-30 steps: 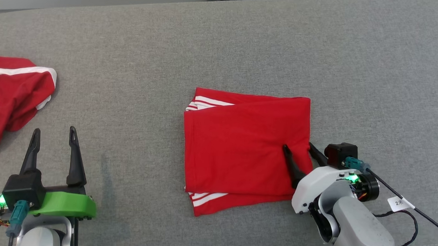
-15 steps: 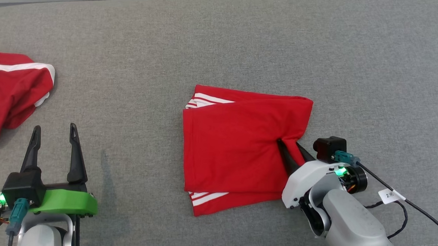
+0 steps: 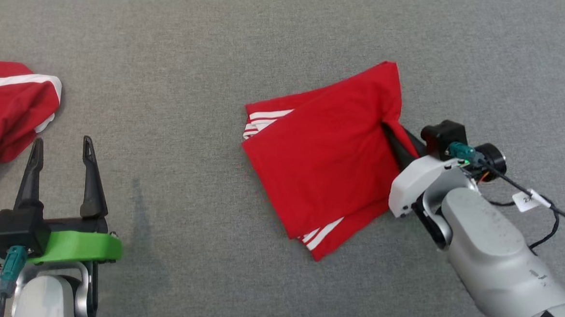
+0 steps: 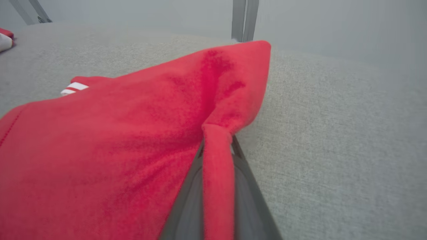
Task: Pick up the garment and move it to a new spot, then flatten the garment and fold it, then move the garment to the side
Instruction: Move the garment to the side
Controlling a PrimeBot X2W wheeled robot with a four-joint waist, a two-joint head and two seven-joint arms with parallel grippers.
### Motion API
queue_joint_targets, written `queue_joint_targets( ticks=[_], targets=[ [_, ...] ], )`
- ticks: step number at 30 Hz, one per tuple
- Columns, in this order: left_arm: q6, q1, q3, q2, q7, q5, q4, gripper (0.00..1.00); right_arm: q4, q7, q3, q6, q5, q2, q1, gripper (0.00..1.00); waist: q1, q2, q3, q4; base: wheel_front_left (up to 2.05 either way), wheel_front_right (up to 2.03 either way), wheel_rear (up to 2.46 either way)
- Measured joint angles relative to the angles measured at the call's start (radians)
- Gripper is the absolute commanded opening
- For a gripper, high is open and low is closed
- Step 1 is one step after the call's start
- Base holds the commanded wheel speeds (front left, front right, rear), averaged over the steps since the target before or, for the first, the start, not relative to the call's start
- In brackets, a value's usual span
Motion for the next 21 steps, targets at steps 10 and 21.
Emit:
queue_joint_targets(
  ticks=[10,21],
  targets=[
    [-0.016,-0.078,-0.026,0.017,0.000,0.031,-0.152,1.00,0.011,0.009,0.012,0.000,-0.004,-0.138,-0.232,0.00,0.0000,0.0000,0.117,-0.011,0.00,0.00,0.00],
    [-0.029,-0.157,-0.058,0.075,0.000,0.069,-0.251,1.00,0.052,0.001,-0.045,0.000,0.027,-0.256,-0.403,0.00,0.0001,0.0000,0.274,-0.085,0.00,0.00,0.00]
  ],
)
